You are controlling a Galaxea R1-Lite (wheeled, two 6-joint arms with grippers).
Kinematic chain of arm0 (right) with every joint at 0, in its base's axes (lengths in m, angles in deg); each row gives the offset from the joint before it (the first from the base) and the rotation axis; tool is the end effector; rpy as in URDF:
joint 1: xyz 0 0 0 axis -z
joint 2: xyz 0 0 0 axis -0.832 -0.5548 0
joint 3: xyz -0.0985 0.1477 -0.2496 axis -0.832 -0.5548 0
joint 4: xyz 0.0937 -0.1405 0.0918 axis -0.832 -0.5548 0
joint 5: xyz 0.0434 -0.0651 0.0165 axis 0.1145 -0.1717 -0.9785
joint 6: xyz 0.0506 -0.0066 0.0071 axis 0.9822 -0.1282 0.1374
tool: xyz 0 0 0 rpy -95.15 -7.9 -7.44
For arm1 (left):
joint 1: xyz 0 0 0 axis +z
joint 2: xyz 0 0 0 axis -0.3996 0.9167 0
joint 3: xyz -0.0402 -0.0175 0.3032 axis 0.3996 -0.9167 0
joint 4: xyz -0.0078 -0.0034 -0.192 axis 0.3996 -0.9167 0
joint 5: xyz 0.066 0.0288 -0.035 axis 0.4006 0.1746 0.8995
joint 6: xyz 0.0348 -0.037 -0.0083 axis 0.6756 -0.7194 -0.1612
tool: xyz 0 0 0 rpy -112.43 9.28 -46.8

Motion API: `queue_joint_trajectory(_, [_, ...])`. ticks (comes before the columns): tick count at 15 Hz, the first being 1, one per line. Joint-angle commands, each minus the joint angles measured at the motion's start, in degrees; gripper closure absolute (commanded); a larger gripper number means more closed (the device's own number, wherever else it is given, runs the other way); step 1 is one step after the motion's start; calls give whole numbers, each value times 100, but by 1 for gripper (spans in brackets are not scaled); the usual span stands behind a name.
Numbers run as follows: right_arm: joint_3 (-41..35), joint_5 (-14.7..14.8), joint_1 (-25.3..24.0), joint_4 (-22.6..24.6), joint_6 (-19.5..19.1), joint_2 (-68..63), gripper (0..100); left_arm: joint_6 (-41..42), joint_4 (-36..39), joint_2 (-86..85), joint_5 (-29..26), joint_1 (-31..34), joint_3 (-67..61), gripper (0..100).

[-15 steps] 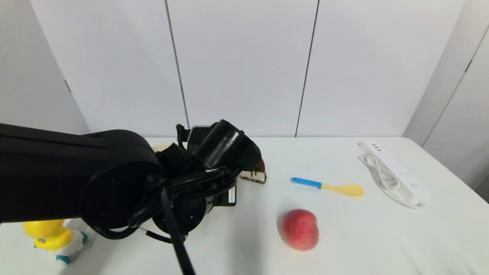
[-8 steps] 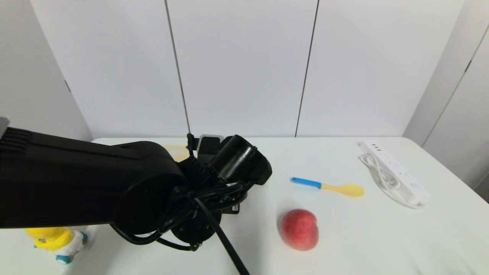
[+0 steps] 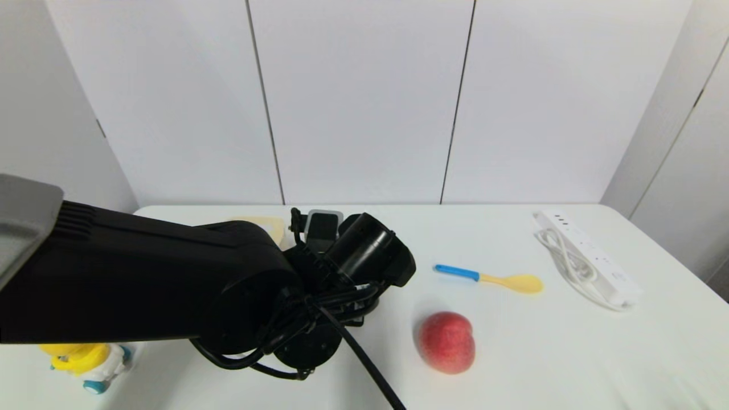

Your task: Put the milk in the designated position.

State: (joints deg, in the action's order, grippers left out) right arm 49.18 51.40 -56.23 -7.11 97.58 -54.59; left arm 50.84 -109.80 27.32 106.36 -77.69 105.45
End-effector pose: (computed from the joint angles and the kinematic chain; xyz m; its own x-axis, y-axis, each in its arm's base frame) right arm 0.0019 -0.0028 0.0742 0.9984 -0.0563 -0.0107 0.0573 0.9788 0.1966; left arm 0.2314 -0.2658 0.1399 0.7465 0.0185 -0.6651 0.0545 0.9946 0.0888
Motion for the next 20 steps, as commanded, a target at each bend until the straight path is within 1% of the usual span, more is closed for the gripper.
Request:
queue_joint_trajectory(1, [0,1,1,-2,5,-9,0,-24,64,68,22,0,14,100])
queue_joint_trajectory(5, [0,1,1,-2,5,-9,0,-24,64,77,22,0,22,100])
queue_joint_trajectory(6, [0,1,1,-2,5,-9,0,-24,64,77,13,0,22,0])
queue_joint_trajectory(15, [0,1,1,-2,5,-9,0,-24,55,77,5,0,31,0])
queue_joint_trajectory(20, [0,1,1,-2,5,-9,0,-6,29,-204,-4,0,31,0])
